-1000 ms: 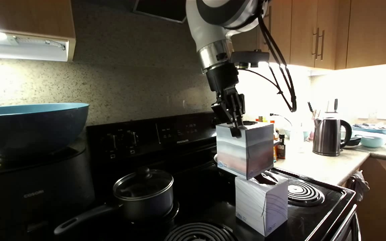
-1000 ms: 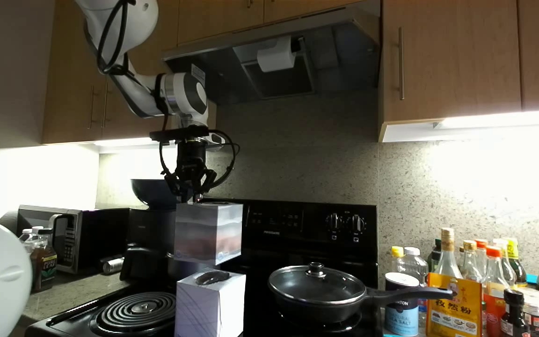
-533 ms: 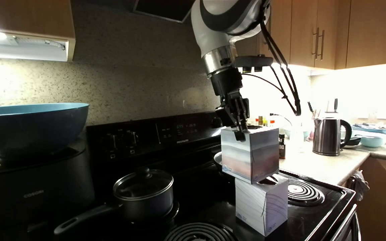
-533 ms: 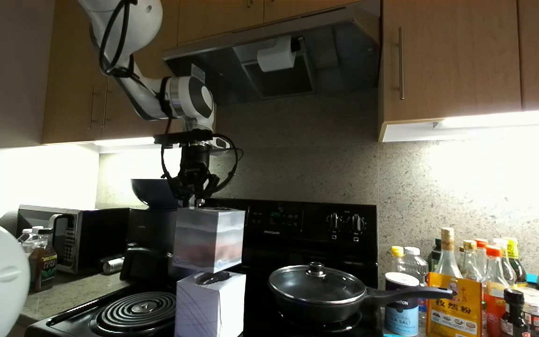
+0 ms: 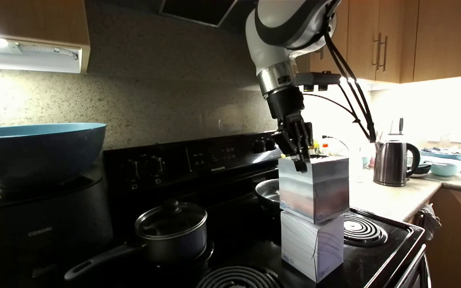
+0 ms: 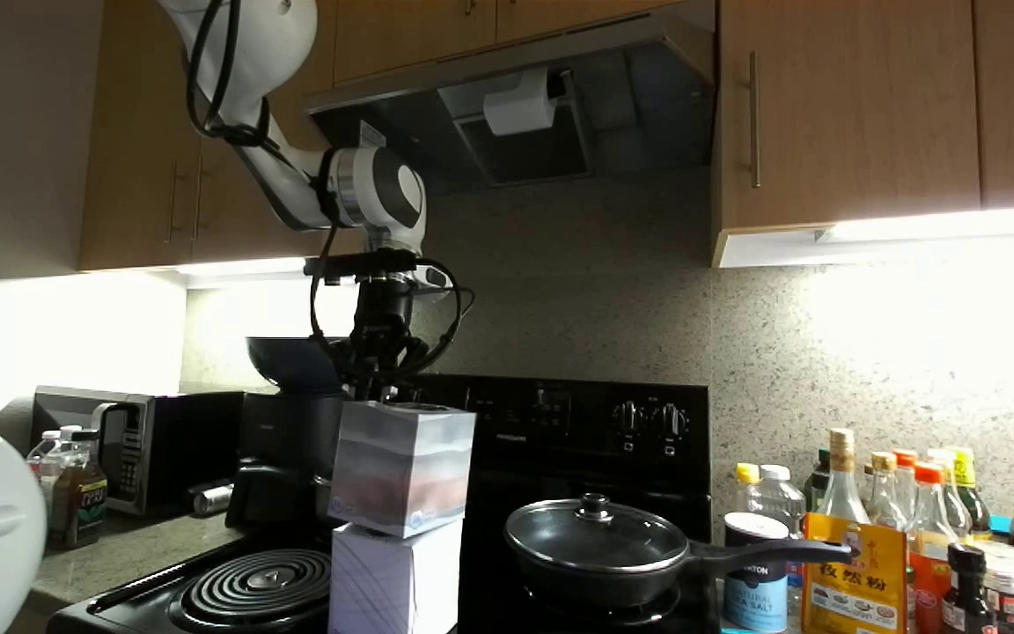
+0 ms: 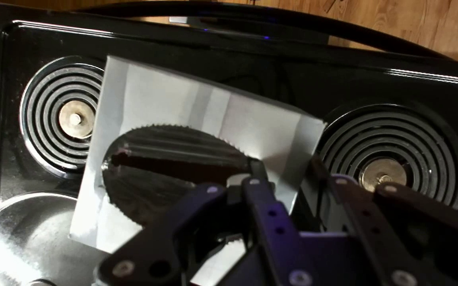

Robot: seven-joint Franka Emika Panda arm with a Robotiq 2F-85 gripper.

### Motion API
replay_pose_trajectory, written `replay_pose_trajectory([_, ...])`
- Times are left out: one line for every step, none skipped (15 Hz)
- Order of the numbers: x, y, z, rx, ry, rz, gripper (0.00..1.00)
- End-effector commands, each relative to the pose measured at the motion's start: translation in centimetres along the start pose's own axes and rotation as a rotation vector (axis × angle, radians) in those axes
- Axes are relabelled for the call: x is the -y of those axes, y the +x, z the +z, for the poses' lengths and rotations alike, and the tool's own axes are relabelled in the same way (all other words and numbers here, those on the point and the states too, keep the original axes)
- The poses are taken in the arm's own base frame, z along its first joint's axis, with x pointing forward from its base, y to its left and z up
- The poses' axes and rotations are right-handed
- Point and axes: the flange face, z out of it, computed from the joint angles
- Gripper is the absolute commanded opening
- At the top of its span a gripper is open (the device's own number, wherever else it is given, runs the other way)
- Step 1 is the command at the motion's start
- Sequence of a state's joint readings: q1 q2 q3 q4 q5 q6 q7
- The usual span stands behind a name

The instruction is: Put the tissue dispenser over the other

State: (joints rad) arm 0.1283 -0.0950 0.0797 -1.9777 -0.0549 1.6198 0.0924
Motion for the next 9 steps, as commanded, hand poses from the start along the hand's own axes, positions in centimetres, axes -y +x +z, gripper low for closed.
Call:
replay_pose_trajectory([-0.5,-1.2,0.7,0.008,0.033,-0.002,0.07])
replay_pose_trajectory([-0.5,-1.1,0.9,0.018,0.037,-0.008,0.07])
replay_pose_trajectory([-0.5,-1.0,1.1,0.026,0.04,-0.013,0.07])
replay_pose_trajectory([-0.5,-0.9,1.3,0.033,0.044,-0.02,0.07])
replay_pose_trajectory([-0.5,-0.8,1.5,0.038,0.047,-0.025,0.07])
replay_pose_trajectory([-0.5,-0.7,1.6,0.043,0.047,-0.032,0.07])
replay_pose_trajectory([-0.5,-0.7,1.7,0.047,0.048,-0.038,0.07])
replay_pose_trajectory([-0.5,-0.7,1.7,0.05,0.048,-0.042,0.07])
replay_pose_trajectory([-0.5,-0.7,1.7,0.053,0.047,-0.045,0.07])
